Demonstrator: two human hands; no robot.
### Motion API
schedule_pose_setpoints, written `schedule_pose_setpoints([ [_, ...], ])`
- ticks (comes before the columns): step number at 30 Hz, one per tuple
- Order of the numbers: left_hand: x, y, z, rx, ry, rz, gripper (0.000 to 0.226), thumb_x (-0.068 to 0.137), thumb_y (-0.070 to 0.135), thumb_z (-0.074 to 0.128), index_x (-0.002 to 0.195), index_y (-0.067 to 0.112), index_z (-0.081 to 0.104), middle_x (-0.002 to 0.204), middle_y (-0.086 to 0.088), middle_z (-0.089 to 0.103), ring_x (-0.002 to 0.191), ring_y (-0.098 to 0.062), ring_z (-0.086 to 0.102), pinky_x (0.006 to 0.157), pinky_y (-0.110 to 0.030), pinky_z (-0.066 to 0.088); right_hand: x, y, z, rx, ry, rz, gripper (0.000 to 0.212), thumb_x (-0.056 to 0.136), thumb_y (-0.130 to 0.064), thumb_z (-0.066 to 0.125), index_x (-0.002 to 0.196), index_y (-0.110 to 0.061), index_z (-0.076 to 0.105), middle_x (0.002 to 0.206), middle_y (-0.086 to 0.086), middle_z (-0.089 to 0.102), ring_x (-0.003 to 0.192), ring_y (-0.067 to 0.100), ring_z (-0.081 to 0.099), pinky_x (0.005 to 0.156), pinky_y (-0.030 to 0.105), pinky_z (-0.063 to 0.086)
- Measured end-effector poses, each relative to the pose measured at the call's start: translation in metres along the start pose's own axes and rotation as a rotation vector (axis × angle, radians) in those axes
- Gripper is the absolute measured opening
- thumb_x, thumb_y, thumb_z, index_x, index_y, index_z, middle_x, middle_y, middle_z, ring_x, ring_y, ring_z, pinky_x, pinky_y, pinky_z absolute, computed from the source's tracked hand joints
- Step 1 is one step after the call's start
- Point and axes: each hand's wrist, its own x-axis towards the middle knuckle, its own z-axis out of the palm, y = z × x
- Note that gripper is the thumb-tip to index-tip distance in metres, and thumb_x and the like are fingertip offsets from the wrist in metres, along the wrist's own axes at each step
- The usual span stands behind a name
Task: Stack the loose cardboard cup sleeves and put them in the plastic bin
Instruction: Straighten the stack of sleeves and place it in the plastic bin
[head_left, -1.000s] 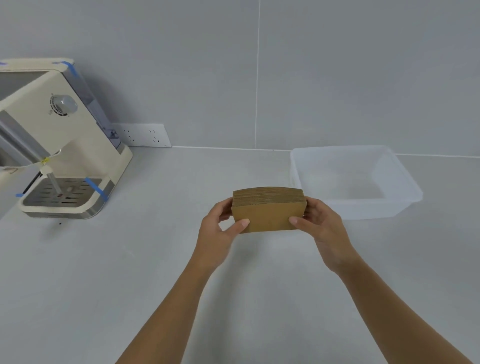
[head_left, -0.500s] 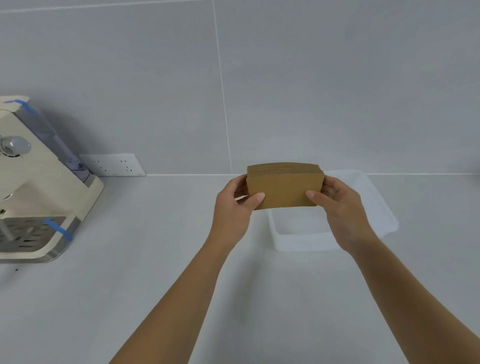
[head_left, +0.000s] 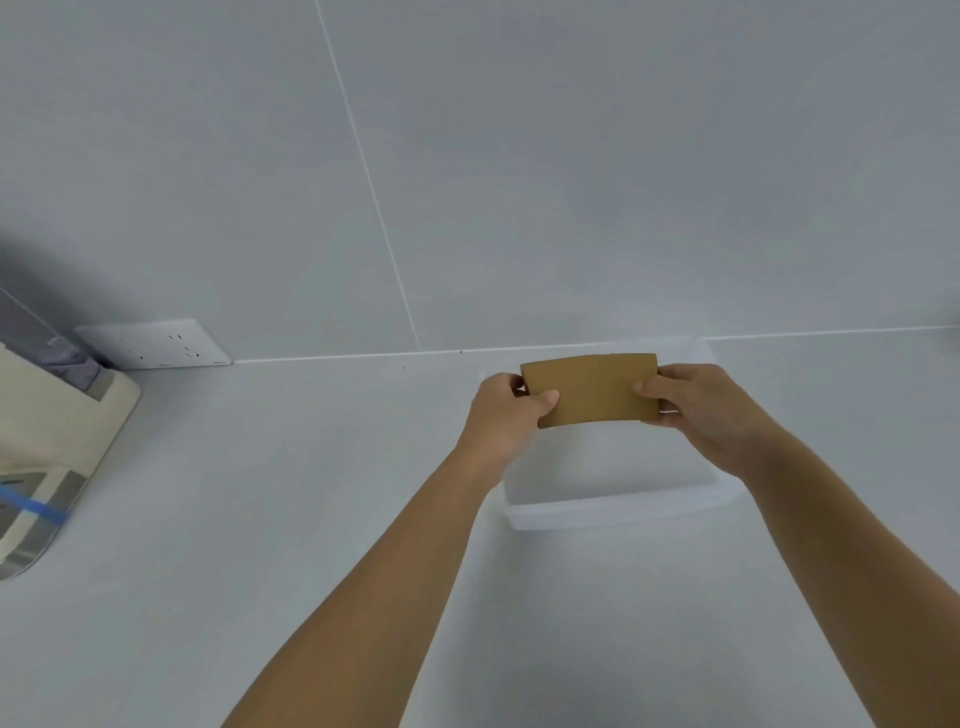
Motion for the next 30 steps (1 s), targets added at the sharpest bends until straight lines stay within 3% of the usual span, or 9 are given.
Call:
schedule_pose_setpoints([
  [7,0.025,-0.004,0.019,-0.007,-0.009,-0.237,0.033,0.086,0.017,0.060,0.114,0.002,0.051,0.114,-0.010,0.056,0.106,-0.026,0.056,0.097,-0.040,0.048,0.026,0.009,-0.009,-0.061,0.003,0.214,0.022,0.081,-0.008,0.062,0.099,0.004,0.060,0.098,0.012,0.063,0.091,0.025,0.061,0.079,0.032,0.051],
  [13,0.039,-0.009,0.030,0.012,0.058,-0.259,0.029,0.086,0.015,0.060,0.109,0.003,0.047,0.109,-0.010,0.053,0.106,-0.030,0.054,0.097,-0.043,0.048,0.041,0.014,-0.007,-0.068,0.000,0.312,0.009,0.080,-0.006,0.062,0.088,-0.002,0.060,0.091,0.011,0.063,0.086,0.023,0.061,0.070,0.030,0.052],
  [15,0.041,-0.010,0.033,0.030,0.078,-0.243,0.024,0.085,0.015,0.061,0.101,0.004,0.048,0.105,-0.010,0.054,0.102,-0.029,0.056,0.094,-0.044,0.050,0.045,0.016,-0.009,-0.074,-0.013,0.325,0.012,0.080,-0.006,0.061,0.091,-0.002,0.060,0.094,0.011,0.063,0.087,0.023,0.061,0.071,0.031,0.052],
  [23,0.054,-0.016,0.040,-0.003,0.113,-0.297,0.034,0.080,0.010,0.065,0.108,0.000,0.051,0.112,-0.016,0.059,0.101,-0.033,0.059,0.090,-0.046,0.052,0.059,0.019,-0.008,-0.179,0.012,0.362,0.036,0.079,-0.013,0.060,0.111,0.003,0.055,0.107,0.015,0.059,0.094,0.026,0.058,0.081,0.032,0.051],
  [26,0.056,-0.018,0.042,0.030,0.130,-0.290,0.027,0.080,0.009,0.064,0.102,0.001,0.051,0.106,-0.015,0.058,0.097,-0.032,0.059,0.087,-0.046,0.054,0.060,0.021,-0.008,-0.142,0.006,0.364,0.033,0.079,-0.012,0.059,0.109,0.001,0.056,0.103,0.012,0.060,0.088,0.022,0.057,0.074,0.027,0.050],
  [30,0.057,-0.017,0.043,0.046,0.145,-0.288,0.024,0.080,0.008,0.063,0.099,0.001,0.051,0.102,-0.014,0.058,0.096,-0.033,0.059,0.086,-0.047,0.055,0.061,0.023,-0.006,-0.160,0.015,0.366,0.030,0.079,-0.014,0.058,0.107,-0.002,0.057,0.099,0.010,0.059,0.084,0.020,0.057,0.083,0.033,0.051],
])
